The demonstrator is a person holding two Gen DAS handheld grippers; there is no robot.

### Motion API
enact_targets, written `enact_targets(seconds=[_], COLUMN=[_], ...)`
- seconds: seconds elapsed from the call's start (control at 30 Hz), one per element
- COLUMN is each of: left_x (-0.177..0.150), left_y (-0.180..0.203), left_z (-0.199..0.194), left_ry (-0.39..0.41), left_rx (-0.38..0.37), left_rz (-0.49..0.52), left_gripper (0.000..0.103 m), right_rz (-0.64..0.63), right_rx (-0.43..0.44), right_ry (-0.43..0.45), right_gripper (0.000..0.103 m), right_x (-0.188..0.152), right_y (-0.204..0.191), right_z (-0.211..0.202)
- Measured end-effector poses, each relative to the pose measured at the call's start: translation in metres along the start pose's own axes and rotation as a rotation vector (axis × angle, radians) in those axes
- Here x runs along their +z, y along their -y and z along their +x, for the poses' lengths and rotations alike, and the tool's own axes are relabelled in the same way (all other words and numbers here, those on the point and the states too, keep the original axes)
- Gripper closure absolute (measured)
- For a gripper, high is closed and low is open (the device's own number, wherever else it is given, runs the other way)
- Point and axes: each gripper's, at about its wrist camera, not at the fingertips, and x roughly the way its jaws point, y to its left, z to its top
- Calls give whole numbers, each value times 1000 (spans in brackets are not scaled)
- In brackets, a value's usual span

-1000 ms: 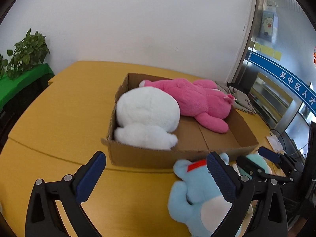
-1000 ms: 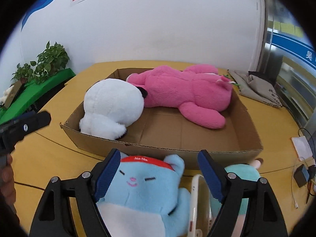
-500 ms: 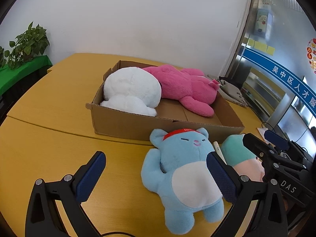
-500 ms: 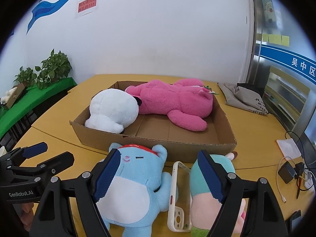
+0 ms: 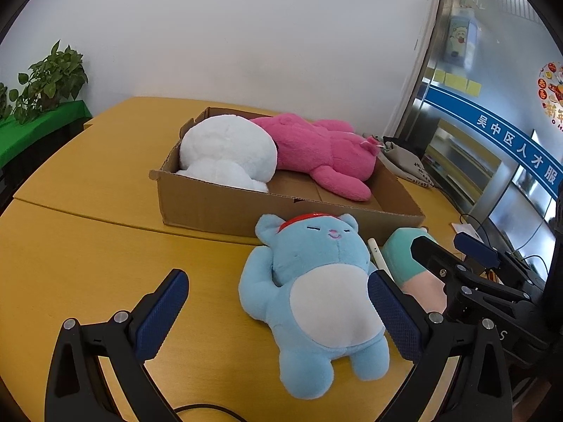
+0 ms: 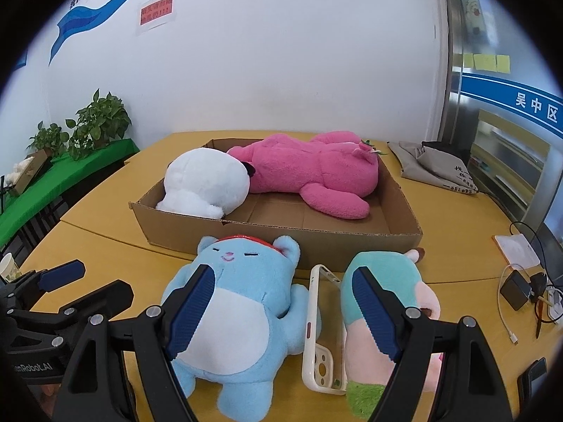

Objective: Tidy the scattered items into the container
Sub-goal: 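Move both grippers over the blue cat with red headband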

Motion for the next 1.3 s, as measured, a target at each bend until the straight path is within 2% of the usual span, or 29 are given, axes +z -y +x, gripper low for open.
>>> enact_targets(seconds=[0.23,0.57,0.9,1.13,1.3], left_x=[-6,-10,-15,-16,-18], left_y=[-2,6,-5,3,1], left_z=[3,1,-4,0,-3], left_ry=[-23,-32,-42,-52,-61], left_rx=[18,-8,3,-23,-11], left_rz=[-14,-11,-28,-4,15], left_gripper=[0,0,0,0,0], right_rz=[15,25,8,13,21], right_rx=[11,2,16,-22,-28], right_ry=[-10,-19,-37,-40,-47], right_gripper=[23,23,22,23,23], right_x=[-5,-14,-22,-25,-26], right_y=[5,9,-2,4,6], right_z=[3,-6,-3,-6,-1])
